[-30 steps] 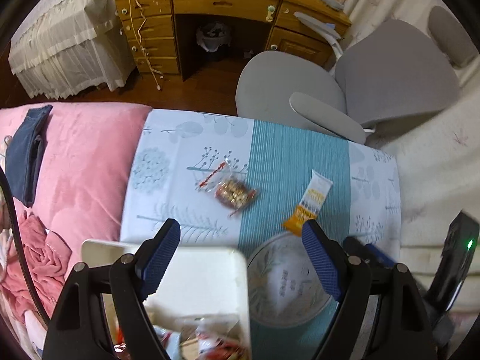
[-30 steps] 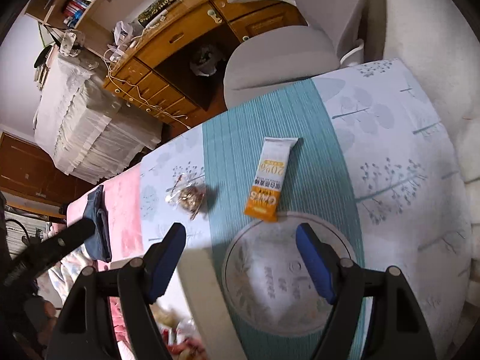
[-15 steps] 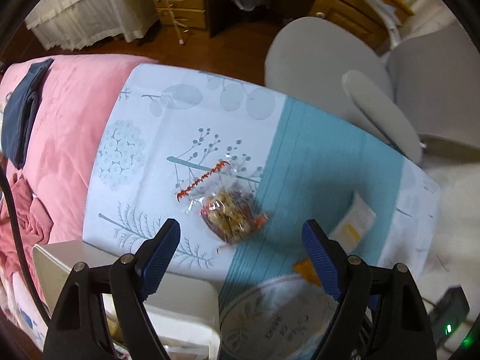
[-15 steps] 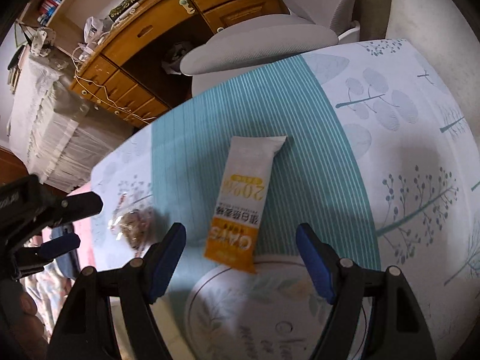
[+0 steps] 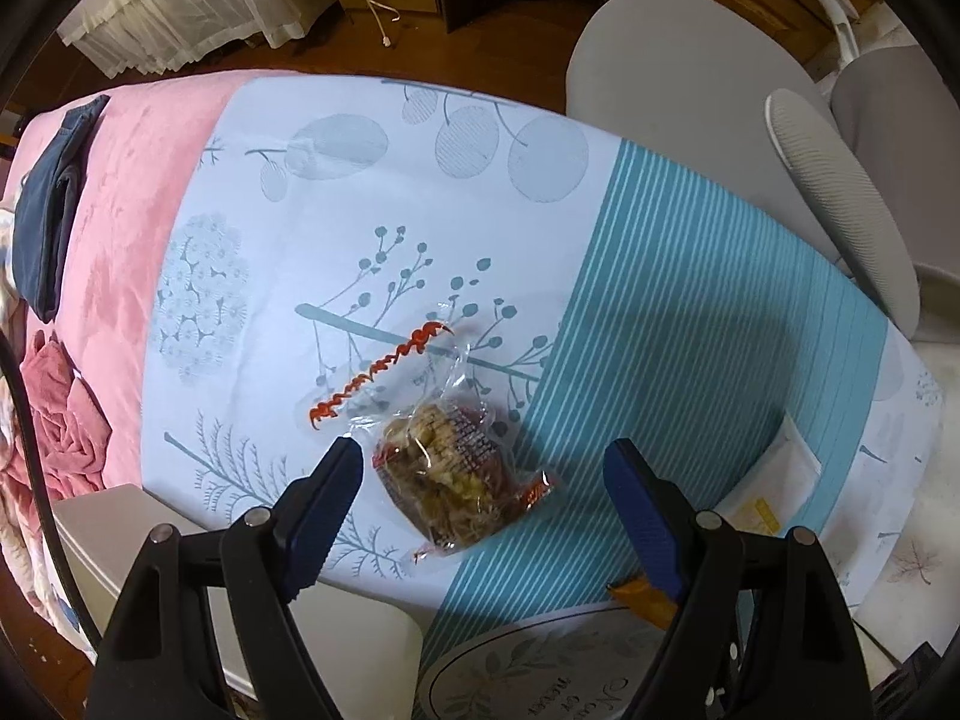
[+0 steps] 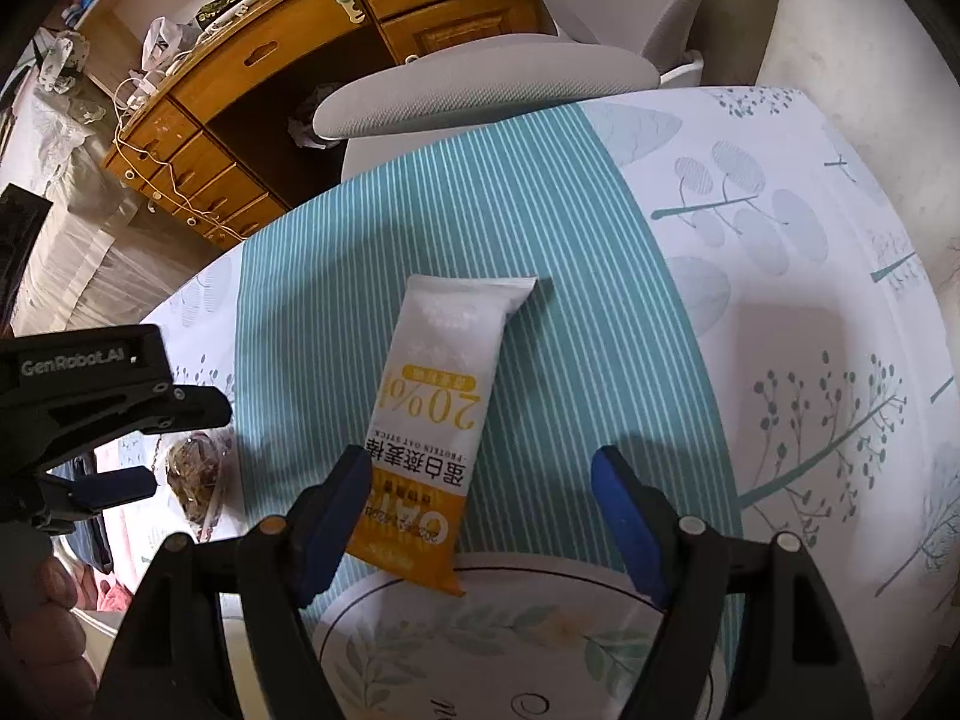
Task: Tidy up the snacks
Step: 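Grasp the orange oat bar with right tool while left tool grasps the clear nut bag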
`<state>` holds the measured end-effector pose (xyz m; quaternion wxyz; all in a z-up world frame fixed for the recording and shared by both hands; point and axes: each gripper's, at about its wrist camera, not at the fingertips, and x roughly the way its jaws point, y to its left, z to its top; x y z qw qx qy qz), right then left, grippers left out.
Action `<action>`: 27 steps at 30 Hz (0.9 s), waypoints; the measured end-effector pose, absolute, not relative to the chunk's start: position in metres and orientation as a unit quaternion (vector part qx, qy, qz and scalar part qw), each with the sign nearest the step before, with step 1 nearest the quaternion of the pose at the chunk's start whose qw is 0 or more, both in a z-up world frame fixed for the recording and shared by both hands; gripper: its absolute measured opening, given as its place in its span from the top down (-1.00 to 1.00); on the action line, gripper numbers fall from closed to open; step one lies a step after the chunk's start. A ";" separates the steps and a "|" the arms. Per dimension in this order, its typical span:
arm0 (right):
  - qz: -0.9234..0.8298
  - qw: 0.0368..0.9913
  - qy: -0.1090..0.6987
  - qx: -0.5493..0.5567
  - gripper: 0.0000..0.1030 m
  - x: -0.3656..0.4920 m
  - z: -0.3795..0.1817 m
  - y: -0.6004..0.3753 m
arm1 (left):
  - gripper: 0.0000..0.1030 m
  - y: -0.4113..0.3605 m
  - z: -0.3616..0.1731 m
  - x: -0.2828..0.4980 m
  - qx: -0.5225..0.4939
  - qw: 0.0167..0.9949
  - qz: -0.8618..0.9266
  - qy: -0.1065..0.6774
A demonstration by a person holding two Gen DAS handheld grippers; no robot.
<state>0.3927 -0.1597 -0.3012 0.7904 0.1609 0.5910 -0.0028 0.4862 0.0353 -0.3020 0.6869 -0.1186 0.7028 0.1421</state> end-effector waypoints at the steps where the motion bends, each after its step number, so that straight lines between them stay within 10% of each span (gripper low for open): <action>1: 0.000 0.789 0.592 0.163 -0.47 0.393 -0.302 -0.160 | -0.55 0.036 -0.304 0.486 -0.120 0.684 0.142 0.705; 27: 0.048 0.790 0.591 0.153 0.44 0.401 -0.302 -0.146 | 0.06 0.062 -0.321 0.477 -0.147 0.676 0.159 0.704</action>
